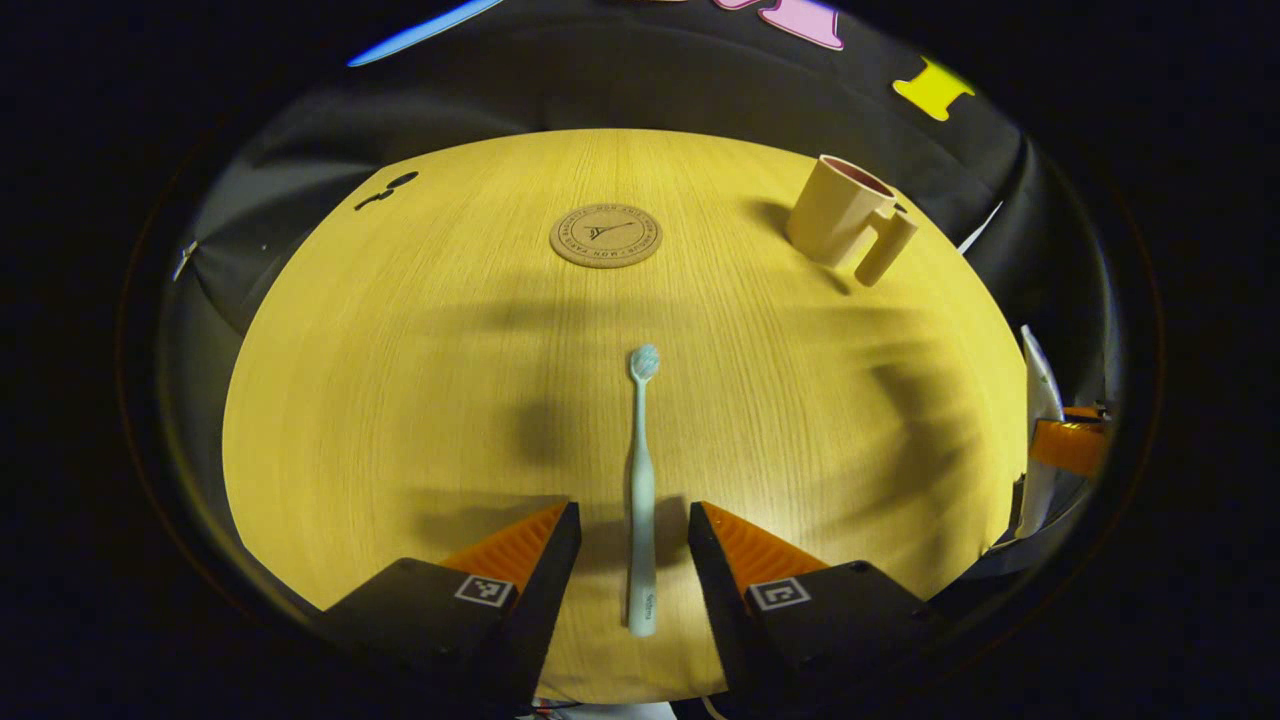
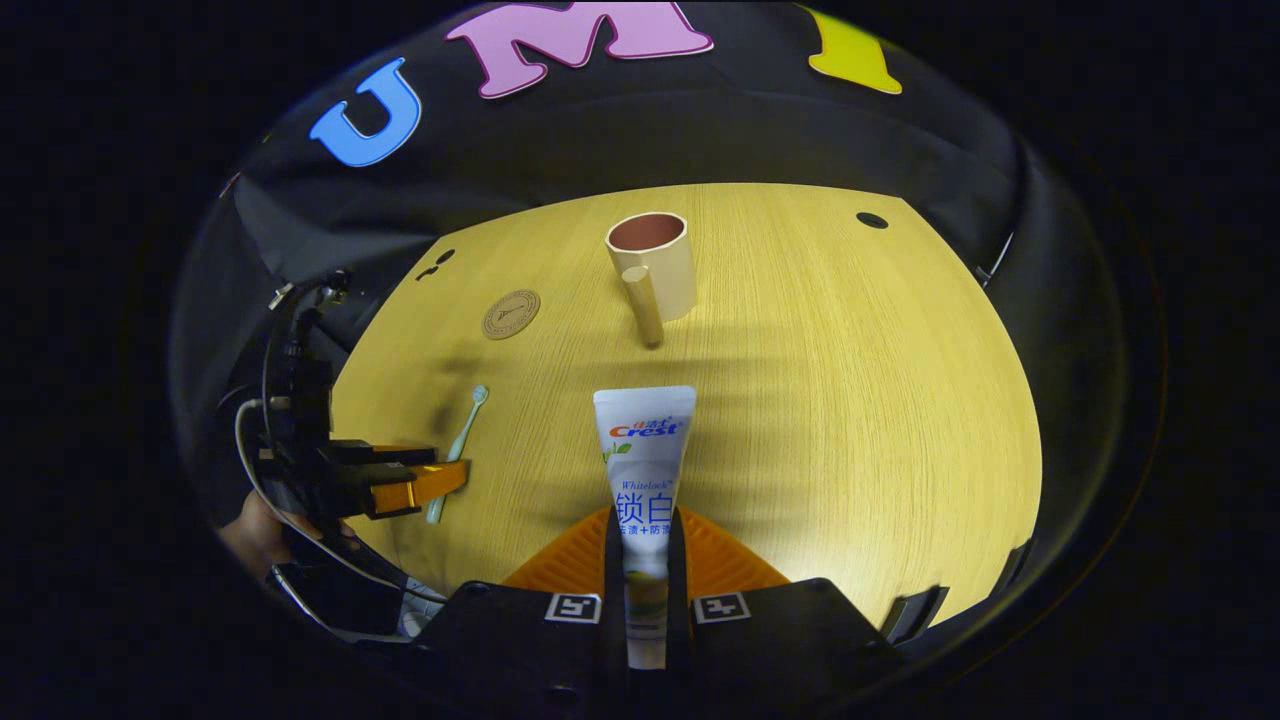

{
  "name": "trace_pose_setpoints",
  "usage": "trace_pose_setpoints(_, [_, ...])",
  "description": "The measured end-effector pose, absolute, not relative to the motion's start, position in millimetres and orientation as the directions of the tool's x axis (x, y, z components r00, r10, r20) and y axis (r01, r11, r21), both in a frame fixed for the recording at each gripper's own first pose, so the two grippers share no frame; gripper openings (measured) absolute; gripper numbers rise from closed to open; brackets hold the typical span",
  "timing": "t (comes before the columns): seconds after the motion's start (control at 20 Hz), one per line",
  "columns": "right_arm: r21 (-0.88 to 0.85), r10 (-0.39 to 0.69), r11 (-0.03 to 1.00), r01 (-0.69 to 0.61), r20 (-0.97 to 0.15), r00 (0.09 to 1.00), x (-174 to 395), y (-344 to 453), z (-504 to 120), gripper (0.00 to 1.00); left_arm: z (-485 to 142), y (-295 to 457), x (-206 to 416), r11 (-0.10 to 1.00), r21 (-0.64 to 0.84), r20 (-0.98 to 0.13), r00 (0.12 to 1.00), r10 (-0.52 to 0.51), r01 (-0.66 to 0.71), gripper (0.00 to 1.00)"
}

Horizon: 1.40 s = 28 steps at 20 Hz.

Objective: Put the toothbrush and toothpaste on the desktop into the cup, then pick up the cup and place it on the coaster on the desktop.

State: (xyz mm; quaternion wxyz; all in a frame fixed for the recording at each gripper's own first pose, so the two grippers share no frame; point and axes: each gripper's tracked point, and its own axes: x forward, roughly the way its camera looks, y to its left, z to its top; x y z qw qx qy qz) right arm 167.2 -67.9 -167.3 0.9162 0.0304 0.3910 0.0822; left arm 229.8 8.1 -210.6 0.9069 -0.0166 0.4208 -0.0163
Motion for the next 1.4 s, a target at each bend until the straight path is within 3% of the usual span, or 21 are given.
trace_pose_setpoints(0.1, [0.123,0.18,0.984,-0.131,-0.711,0.68,170,-67,-167,0.18,-212,7,228,0.999,-0.022,-0.78,0.625,-0.033,0.024,0.59])
trace_pose_setpoints(0.25, [0.124,0.188,0.982,-0.142,-0.717,0.672,174,-66,-171,0.18,-212,11,229,0.999,0.015,-0.801,0.599,-0.011,0.039,0.51])
trace_pose_setpoints(0.45, [0.147,0.208,0.978,-0.148,-0.712,0.671,182,-60,-167,0.19,-212,6,231,0.999,0.023,-0.829,0.559,-0.007,0.048,0.25])
trace_pose_setpoints(0.55, [0.155,0.22,0.975,-0.157,-0.705,0.674,187,-60,-165,0.19,-212,5,231,0.998,0.037,-0.84,0.543,0.001,0.055,0.19])
trace_pose_setpoints(0.85, [0.177,0.241,0.971,-0.164,-0.689,0.683,203,-59,-158,0.19,-211,4,231,0.998,0.034,-0.859,0.513,-0.001,0.06,0.07])
trace_pose_setpoints(1.1, [0.163,0.234,0.972,-0.169,-0.646,0.726,230,-63,-137,0.18,-210,2,231,0.999,0.017,-0.828,0.561,-0.003,0.031,0.07])
trace_pose_setpoints(1.15, [0.155,0.233,0.973,-0.174,-0.637,0.735,236,-62,-131,0.19,-210,1,231,1.0,0.012,-0.82,0.572,-0.001,0.019,0.02])
trace_pose_setpoints(1.2, [0.154,0.238,0.971,-0.181,-0.624,0.745,242,-60,-124,0.18,-208,1,232,1.0,0.006,-0.813,0.583,-0.004,0.015,0.06])
trace_pose_setpoints(1.4, [0.139,0.256,0.967,-0.215,-0.544,0.799,275,-51,-82,0.18,-192,-6,234,0.999,-0.038,-0.771,0.636,-0.034,0.007,0.06])
